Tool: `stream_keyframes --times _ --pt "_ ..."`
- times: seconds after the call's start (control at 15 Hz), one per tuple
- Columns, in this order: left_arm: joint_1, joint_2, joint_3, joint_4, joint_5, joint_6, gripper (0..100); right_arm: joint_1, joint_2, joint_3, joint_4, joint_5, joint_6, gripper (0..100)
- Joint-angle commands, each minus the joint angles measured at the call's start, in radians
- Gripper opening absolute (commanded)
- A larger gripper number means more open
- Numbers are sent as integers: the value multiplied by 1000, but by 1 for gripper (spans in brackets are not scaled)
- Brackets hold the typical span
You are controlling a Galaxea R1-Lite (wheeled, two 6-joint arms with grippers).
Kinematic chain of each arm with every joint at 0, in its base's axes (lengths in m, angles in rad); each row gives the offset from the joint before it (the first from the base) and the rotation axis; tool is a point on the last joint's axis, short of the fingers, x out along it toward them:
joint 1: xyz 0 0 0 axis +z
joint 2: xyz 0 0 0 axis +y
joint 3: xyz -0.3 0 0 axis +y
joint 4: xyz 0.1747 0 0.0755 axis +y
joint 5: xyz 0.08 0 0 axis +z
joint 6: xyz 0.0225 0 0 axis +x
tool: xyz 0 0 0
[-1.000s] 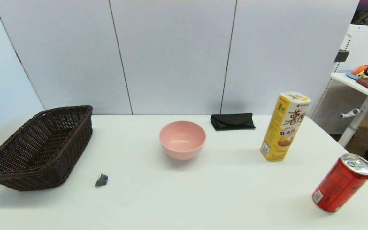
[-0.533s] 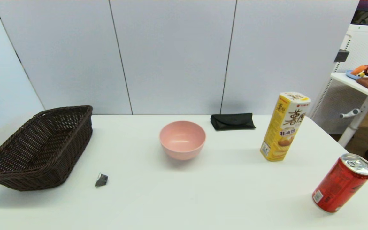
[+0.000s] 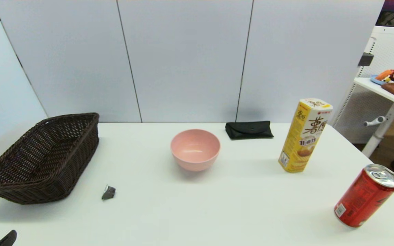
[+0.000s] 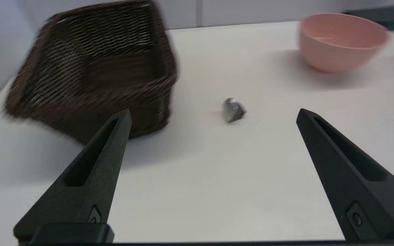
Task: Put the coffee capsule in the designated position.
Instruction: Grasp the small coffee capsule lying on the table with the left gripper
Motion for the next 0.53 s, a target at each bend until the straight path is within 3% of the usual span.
stream_keyframes --times 0.07,0.27,0.53 --pt "-162 310 -54 -53 1 103 100 0 1 0 0 0 0 100" --pt "-185 501 -97 -166 3 143 100 0 1 0 0 0 0 100" --pt "-222 719 -218 -114 18 138 100 0 1 0 0 0 0 100"
